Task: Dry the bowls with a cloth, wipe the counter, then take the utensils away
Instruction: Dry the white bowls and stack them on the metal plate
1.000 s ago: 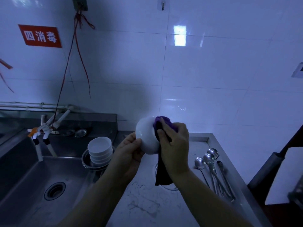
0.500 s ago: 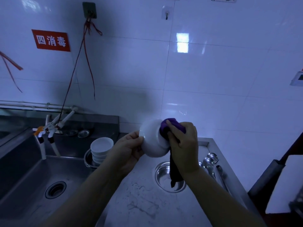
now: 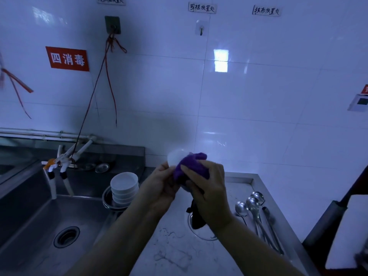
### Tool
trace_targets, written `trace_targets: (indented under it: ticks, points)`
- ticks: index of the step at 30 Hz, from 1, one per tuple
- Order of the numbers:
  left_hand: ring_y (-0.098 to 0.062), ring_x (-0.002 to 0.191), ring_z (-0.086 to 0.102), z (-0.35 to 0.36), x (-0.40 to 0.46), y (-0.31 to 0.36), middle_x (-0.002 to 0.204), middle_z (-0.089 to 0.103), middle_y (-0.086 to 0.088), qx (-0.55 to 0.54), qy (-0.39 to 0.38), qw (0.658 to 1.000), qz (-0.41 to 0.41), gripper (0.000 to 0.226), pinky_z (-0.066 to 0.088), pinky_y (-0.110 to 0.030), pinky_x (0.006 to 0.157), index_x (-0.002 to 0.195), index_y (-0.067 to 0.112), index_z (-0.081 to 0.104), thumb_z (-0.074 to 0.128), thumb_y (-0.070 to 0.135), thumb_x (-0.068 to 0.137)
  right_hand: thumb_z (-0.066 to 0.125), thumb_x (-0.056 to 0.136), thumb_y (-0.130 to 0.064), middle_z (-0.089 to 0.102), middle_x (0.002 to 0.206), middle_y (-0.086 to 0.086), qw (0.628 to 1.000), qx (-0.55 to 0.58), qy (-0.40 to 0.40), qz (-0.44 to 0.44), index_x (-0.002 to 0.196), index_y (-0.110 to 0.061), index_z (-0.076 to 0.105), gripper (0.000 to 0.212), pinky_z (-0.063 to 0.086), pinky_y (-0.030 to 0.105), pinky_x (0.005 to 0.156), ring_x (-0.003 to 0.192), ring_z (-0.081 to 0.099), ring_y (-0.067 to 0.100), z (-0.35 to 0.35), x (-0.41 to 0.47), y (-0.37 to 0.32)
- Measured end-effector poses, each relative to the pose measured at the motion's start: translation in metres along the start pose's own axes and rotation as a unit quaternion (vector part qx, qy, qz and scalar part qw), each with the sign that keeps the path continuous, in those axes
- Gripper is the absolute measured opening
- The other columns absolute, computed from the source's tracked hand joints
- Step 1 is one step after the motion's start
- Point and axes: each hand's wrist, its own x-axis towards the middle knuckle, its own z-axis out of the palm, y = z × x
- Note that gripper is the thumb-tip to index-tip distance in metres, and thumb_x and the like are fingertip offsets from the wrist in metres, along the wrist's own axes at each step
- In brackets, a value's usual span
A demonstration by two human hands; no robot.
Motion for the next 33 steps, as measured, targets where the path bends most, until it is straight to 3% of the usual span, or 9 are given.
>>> trace_targets:
  ticks: [3, 7, 12, 16, 18, 20, 25, 29, 33]
  points:
    - [-0.028, 0.095, 0.062, 0.003, 0.001, 0.007, 0.103, 0.064, -0.020, -0.056, 0.036, 0.998, -0.001, 0.017, 0.053, -0.040, 0.083, 0.103, 0.009, 0.057, 0.042, 0.007, 0.094, 0.060, 0.085, -0.032, 0.041, 0.118, 0.007, 0.998, -0.030, 0.017, -0.045, 0.117, -0.021, 0.061, 0.033, 0.044, 0.025, 0.087, 0.105, 0.042, 0.023, 0.001, -0.018, 0.006]
    - [-0.024, 0.084, 0.066, 0.009, -0.001, 0.001, 0.093, 0.068, -0.018, -0.062, 0.028, 0.998, -0.013, 0.018, 0.057, -0.033, 0.074, 0.102, 0.005, 0.057, 0.041, 0.006, 0.095, 0.050, 0.094, -0.036, 0.045, 0.115, 0.007, 0.998, -0.035, 0.054, -0.004, 0.110, -0.010, 0.070, 0.036, 0.040, 0.022, 0.088, 0.103, 0.043, 0.024, -0.002, -0.003, 0.002]
    - [-0.023, 0.091, 0.064, 0.014, -0.005, -0.015, 0.099, 0.067, -0.016, -0.083, 0.010, 0.996, -0.028, 0.024, 0.050, -0.034, 0.089, 0.108, 0.003, 0.058, 0.047, 0.010, 0.088, 0.053, 0.091, -0.035, 0.060, 0.111, 0.012, 0.996, -0.081, 0.048, 0.007, 0.113, -0.015, 0.069, 0.034, 0.045, 0.036, 0.083, 0.102, 0.048, 0.024, 0.000, 0.016, -0.003]
    - [-0.025, 0.095, 0.056, 0.016, -0.004, -0.010, 0.107, 0.058, -0.021, -0.161, 0.011, 0.986, -0.043, 0.027, 0.044, -0.036, 0.095, 0.104, -0.002, 0.053, 0.052, 0.012, 0.080, 0.048, 0.094, -0.042, 0.040, 0.122, 0.009, 0.991, -0.103, 0.071, -0.054, 0.120, -0.024, 0.054, 0.032, 0.042, 0.035, 0.093, 0.111, 0.040, 0.028, 0.003, 0.000, 0.006]
    - [-0.027, 0.105, 0.057, 0.016, -0.003, -0.009, 0.113, 0.061, -0.023, -0.183, 0.013, 0.982, -0.053, 0.025, 0.050, -0.040, 0.089, 0.107, -0.004, 0.053, 0.048, 0.012, 0.088, 0.048, 0.094, -0.040, 0.036, 0.124, 0.007, 0.995, -0.054, 0.089, -0.007, 0.119, -0.024, 0.050, 0.030, 0.042, 0.033, 0.096, 0.115, 0.036, 0.027, 0.006, -0.007, 0.009]
    - [-0.028, 0.108, 0.058, 0.016, -0.001, -0.011, 0.112, 0.063, -0.023, -0.187, 0.023, 0.981, -0.055, 0.025, 0.053, -0.042, 0.086, 0.111, -0.004, 0.053, 0.041, 0.012, 0.096, 0.046, 0.094, -0.032, 0.037, 0.126, 0.006, 0.990, 0.042, 0.097, 0.097, 0.120, -0.027, 0.052, 0.027, 0.040, 0.033, 0.099, 0.119, 0.036, 0.024, 0.007, -0.008, 0.009]
    - [-0.026, 0.118, 0.056, 0.006, 0.003, -0.018, 0.125, 0.059, -0.020, -0.167, 0.005, 0.985, -0.054, 0.035, 0.048, -0.043, 0.097, 0.125, -0.004, 0.052, 0.043, 0.011, 0.095, 0.038, 0.095, -0.022, 0.051, 0.116, -0.003, 0.901, 0.262, 0.106, 0.329, 0.112, -0.038, 0.050, 0.026, 0.040, 0.027, 0.099, 0.113, 0.049, 0.015, -0.004, 0.007, 0.011]
    - [-0.022, 0.108, 0.063, -0.005, 0.004, -0.020, 0.121, 0.064, -0.014, -0.085, -0.024, 0.996, -0.029, 0.034, 0.052, -0.032, 0.091, 0.123, 0.001, 0.056, 0.042, 0.010, 0.094, 0.041, 0.100, -0.014, 0.058, 0.117, 0.001, 0.867, 0.314, 0.030, 0.386, 0.114, -0.026, 0.060, 0.026, 0.043, 0.027, 0.094, 0.111, 0.054, 0.013, -0.014, 0.020, 0.020]
    - [-0.024, 0.100, 0.064, -0.019, 0.002, -0.020, 0.112, 0.067, -0.015, 0.028, -0.046, 0.998, -0.017, 0.033, 0.053, -0.036, 0.086, 0.116, 0.004, 0.059, 0.041, 0.011, 0.090, 0.042, 0.098, -0.015, 0.066, 0.106, 0.000, 0.874, 0.286, -0.063, 0.388, 0.105, -0.021, 0.067, 0.027, 0.045, 0.031, 0.087, 0.100, 0.059, 0.016, -0.017, 0.037, 0.027]
